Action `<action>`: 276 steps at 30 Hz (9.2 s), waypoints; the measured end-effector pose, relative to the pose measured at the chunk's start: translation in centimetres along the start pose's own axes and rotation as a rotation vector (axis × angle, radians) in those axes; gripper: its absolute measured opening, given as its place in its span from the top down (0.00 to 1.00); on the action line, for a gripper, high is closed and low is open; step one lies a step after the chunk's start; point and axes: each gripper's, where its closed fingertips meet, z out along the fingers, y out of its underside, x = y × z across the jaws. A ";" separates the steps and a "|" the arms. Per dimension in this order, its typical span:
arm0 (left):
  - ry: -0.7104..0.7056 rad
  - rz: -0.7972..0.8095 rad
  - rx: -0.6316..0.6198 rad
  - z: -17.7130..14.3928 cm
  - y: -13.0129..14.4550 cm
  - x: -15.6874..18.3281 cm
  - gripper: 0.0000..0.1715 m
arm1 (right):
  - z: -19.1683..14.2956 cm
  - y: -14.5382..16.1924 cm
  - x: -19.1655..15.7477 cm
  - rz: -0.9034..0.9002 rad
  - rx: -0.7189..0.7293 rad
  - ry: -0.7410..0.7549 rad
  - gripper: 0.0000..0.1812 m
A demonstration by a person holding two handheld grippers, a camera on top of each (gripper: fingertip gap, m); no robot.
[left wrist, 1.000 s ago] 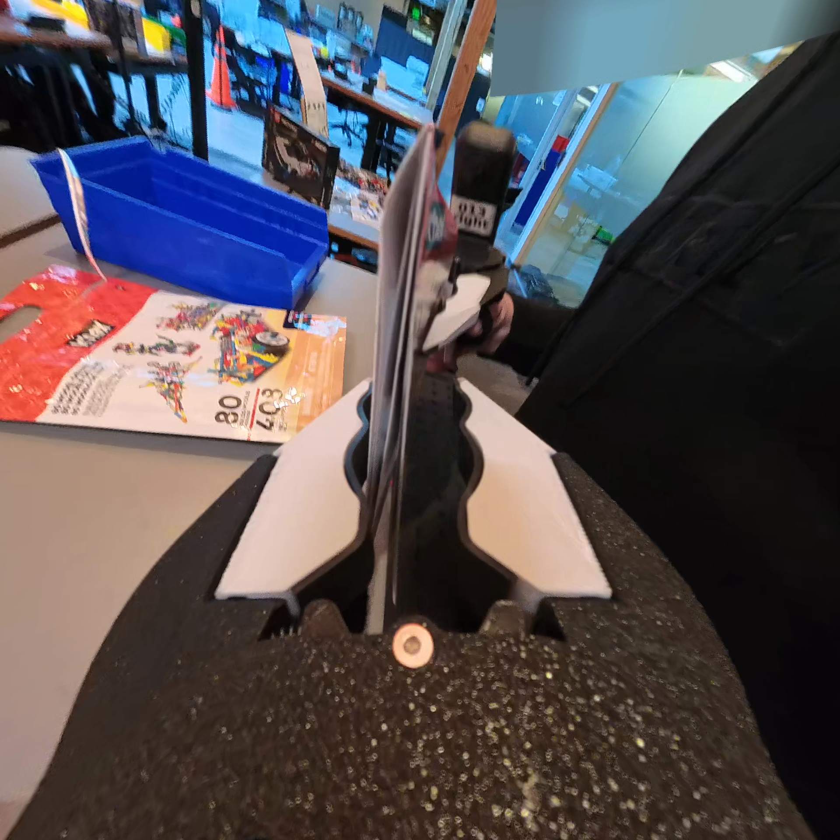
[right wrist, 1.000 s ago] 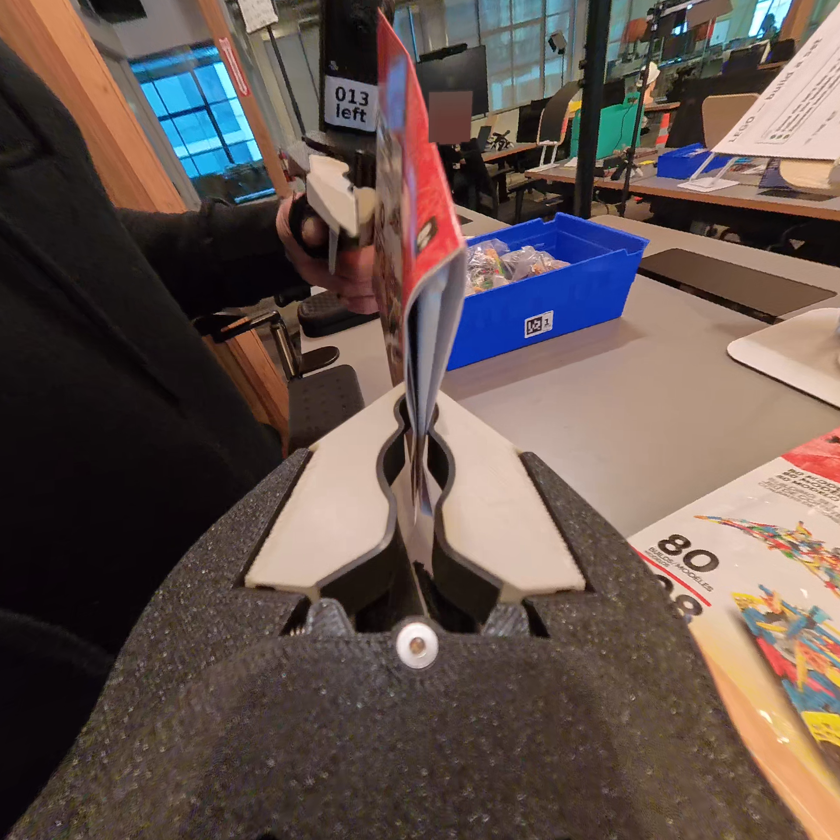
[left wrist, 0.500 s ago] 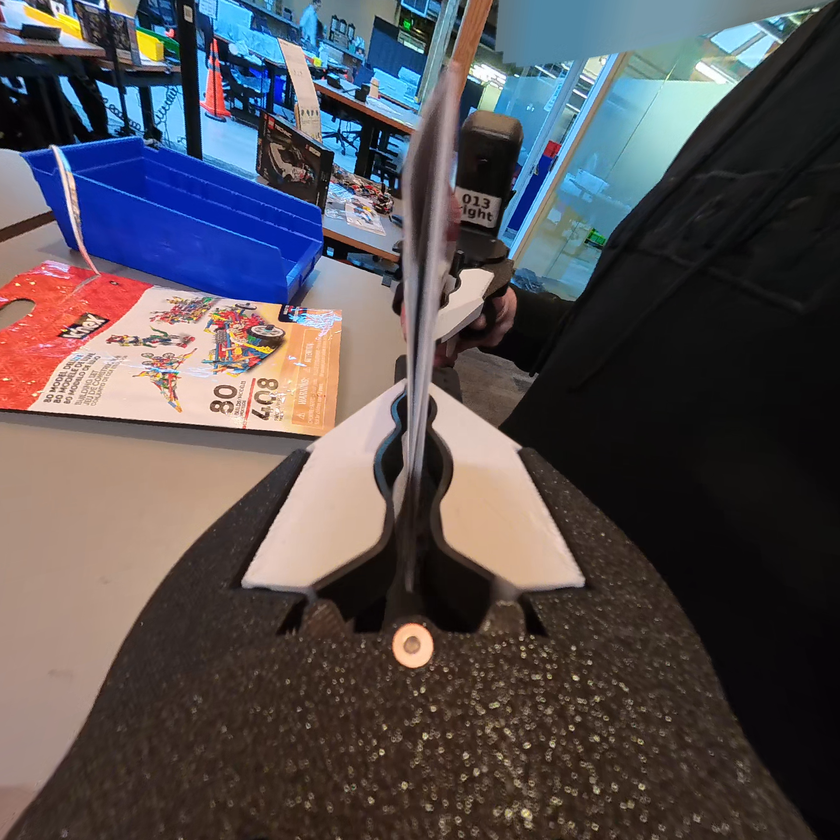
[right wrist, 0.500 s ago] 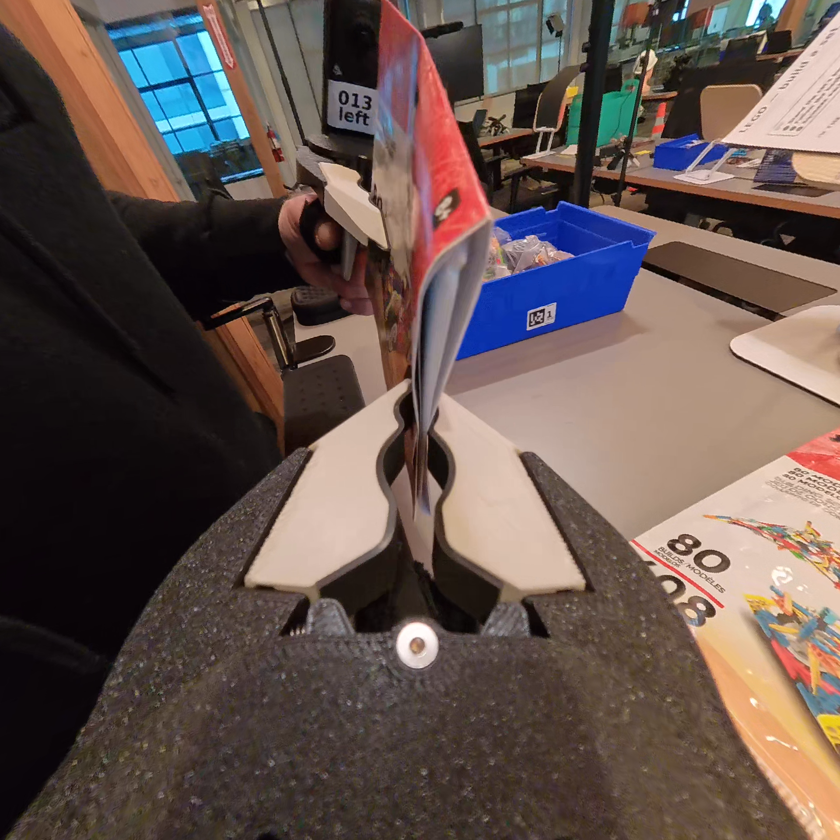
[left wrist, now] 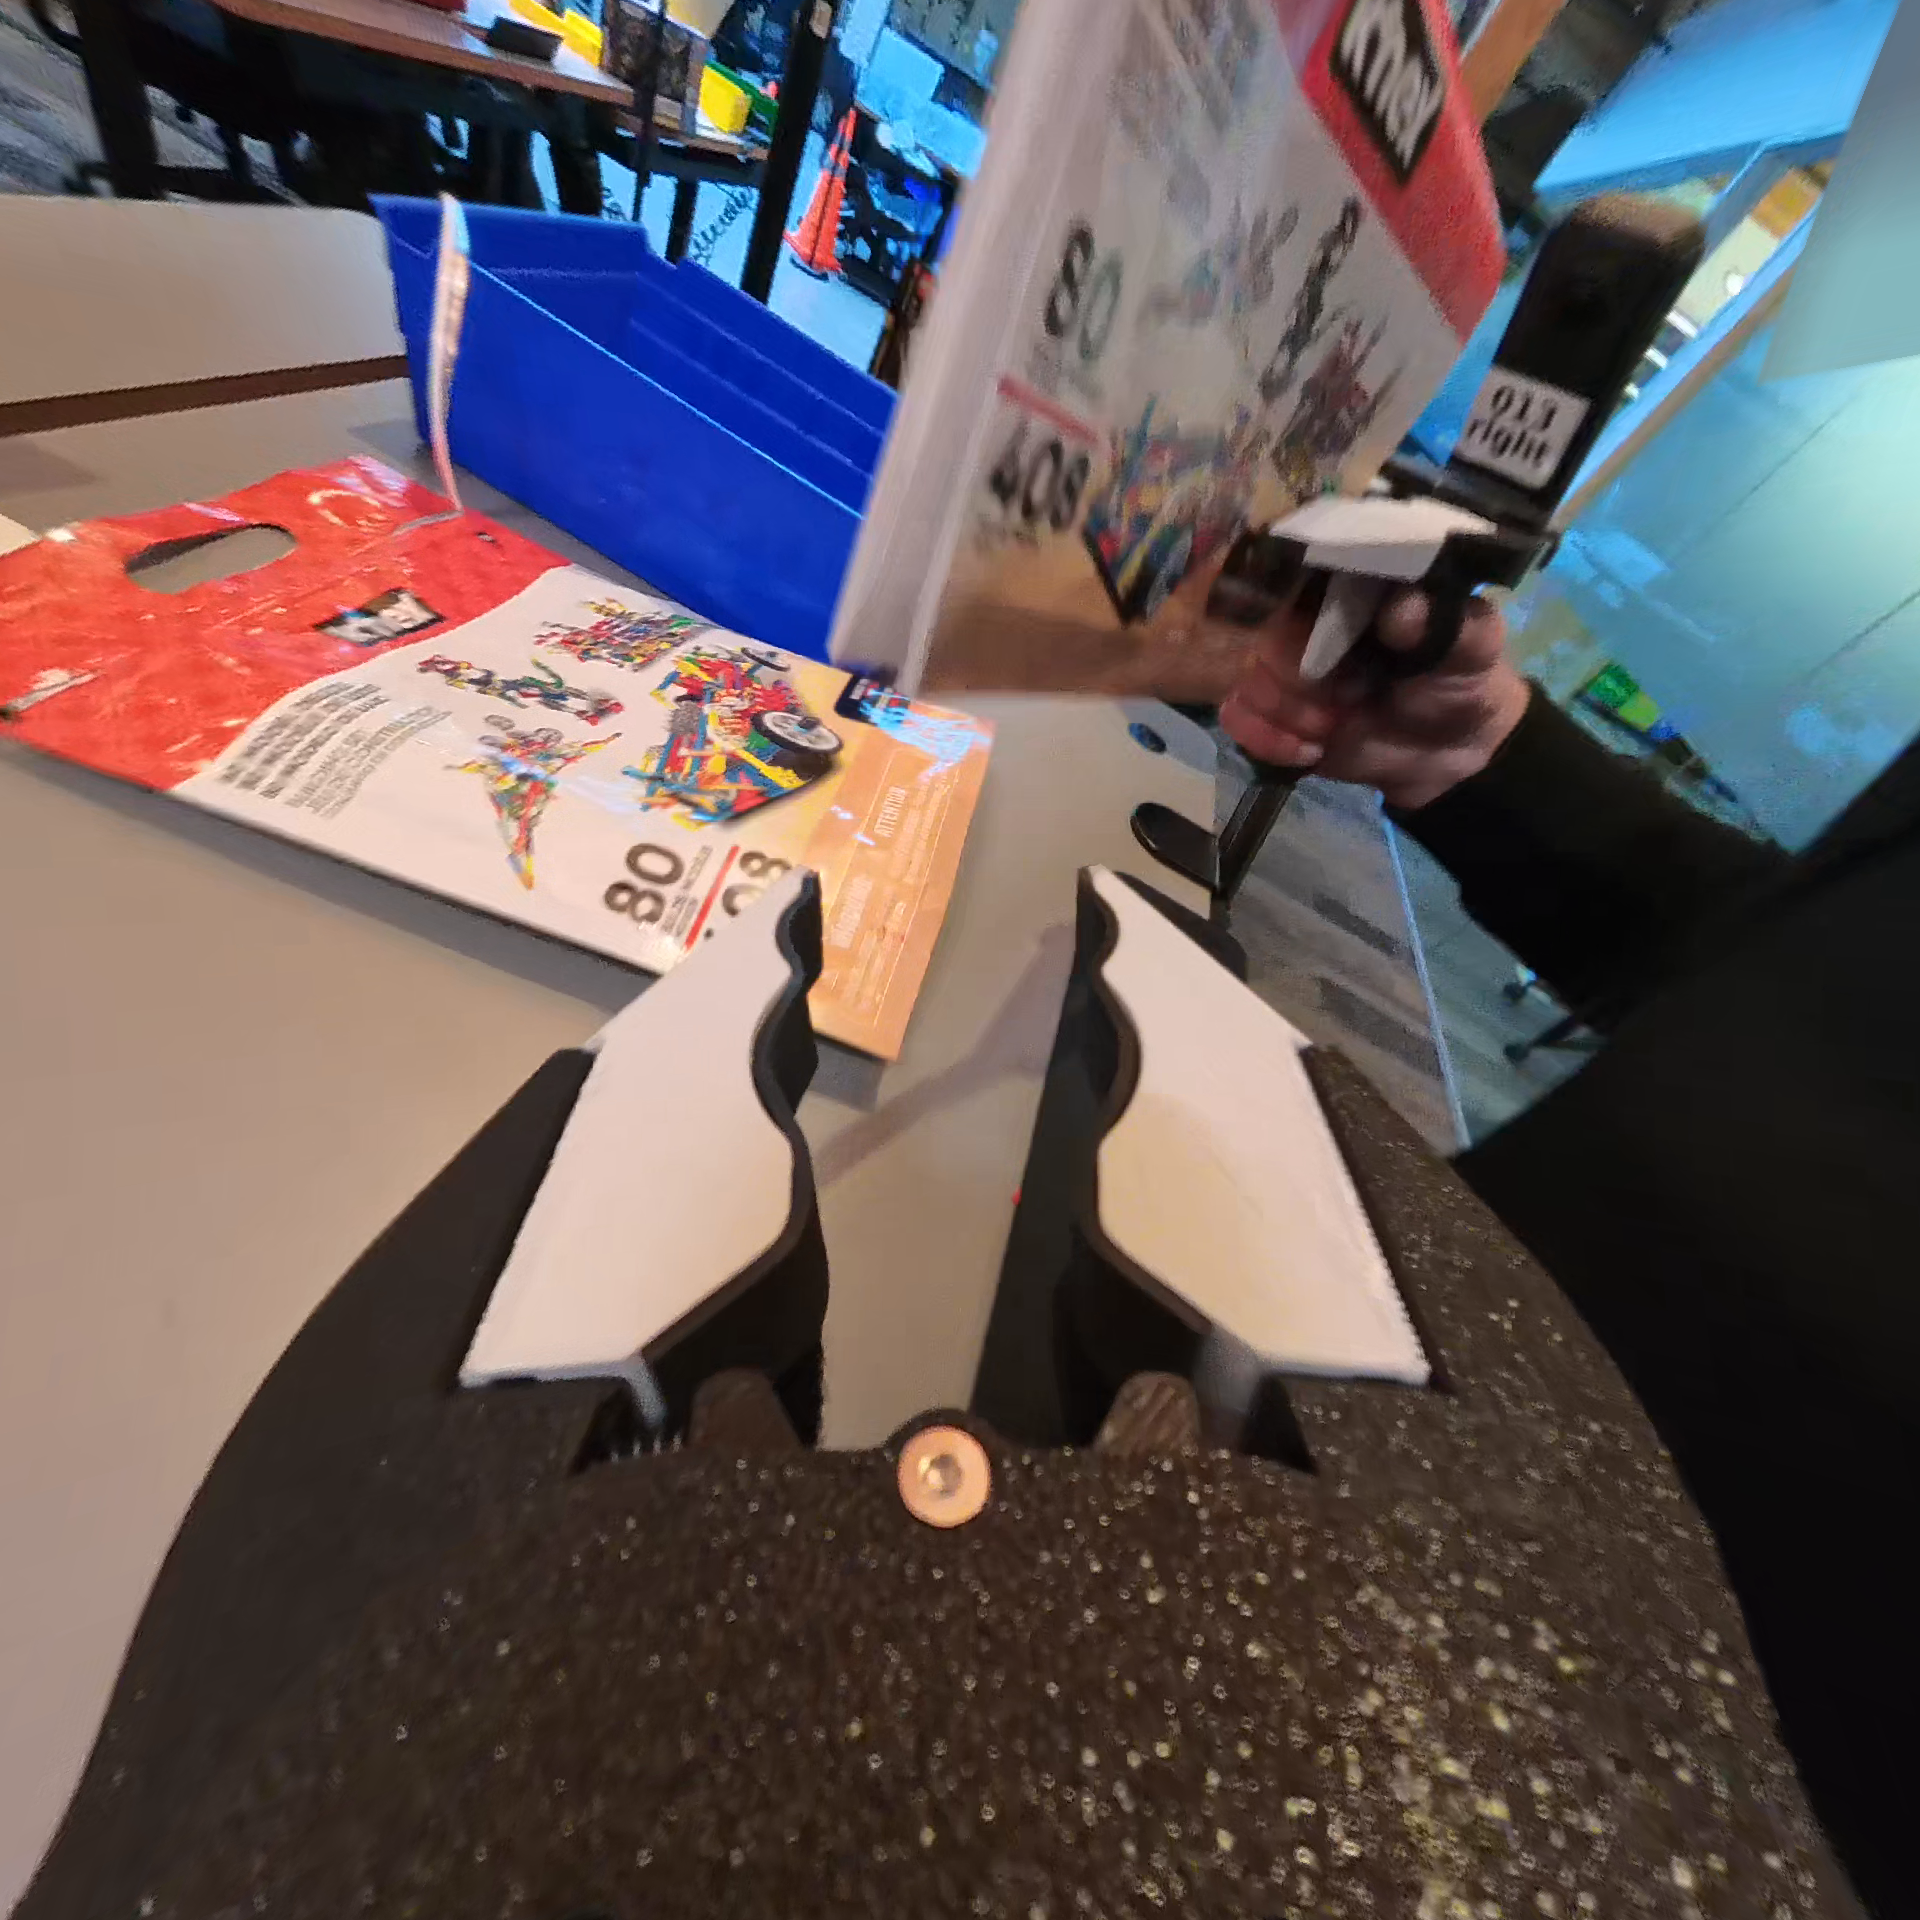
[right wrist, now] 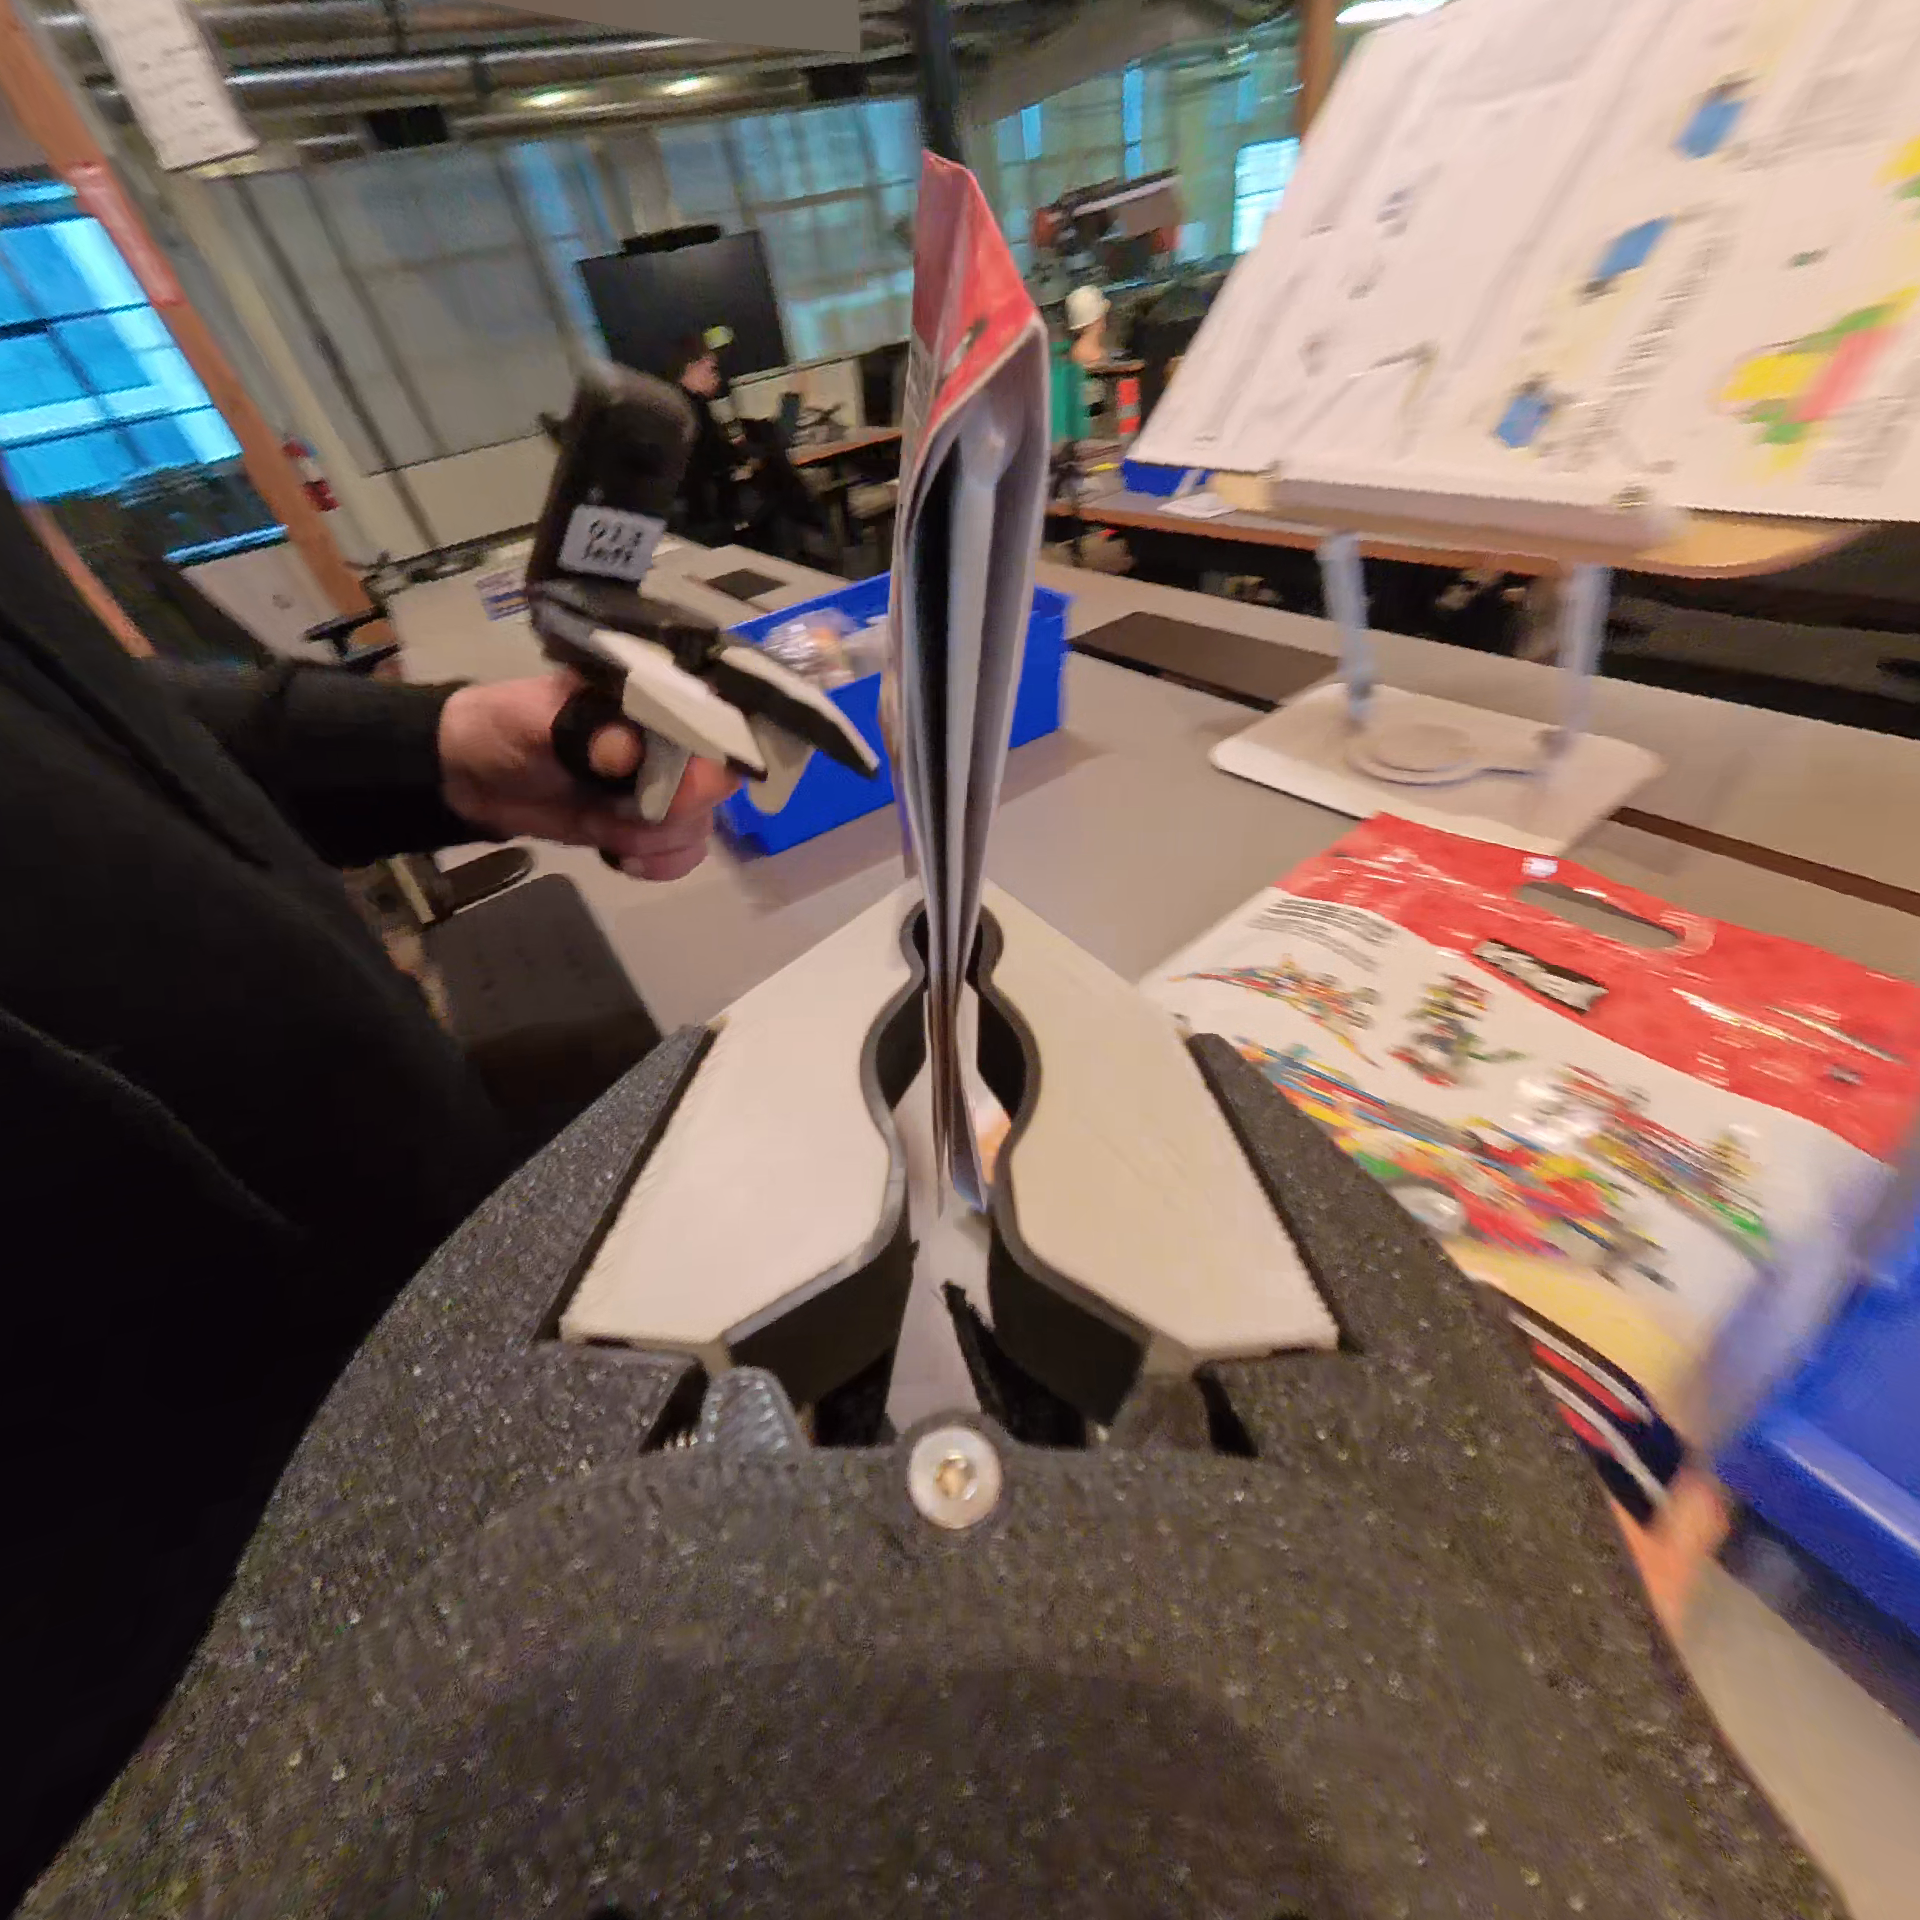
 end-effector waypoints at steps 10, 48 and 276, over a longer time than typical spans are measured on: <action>-0.033 0.316 -0.441 16.5 7.4 0.2 0.77 | -7.1 -1.2 5.5 -0.002 0.050 0.255 1.00; 0.026 0.113 -0.426 18.2 8.1 -3.2 0.77 | -7.0 -0.8 7.7 0.106 0.122 0.290 1.00; -0.724 0.198 0.037 -4.0 -15.4 -26.3 0.66 | 22.1 -6.3 22.6 -0.214 -0.293 0.311 0.84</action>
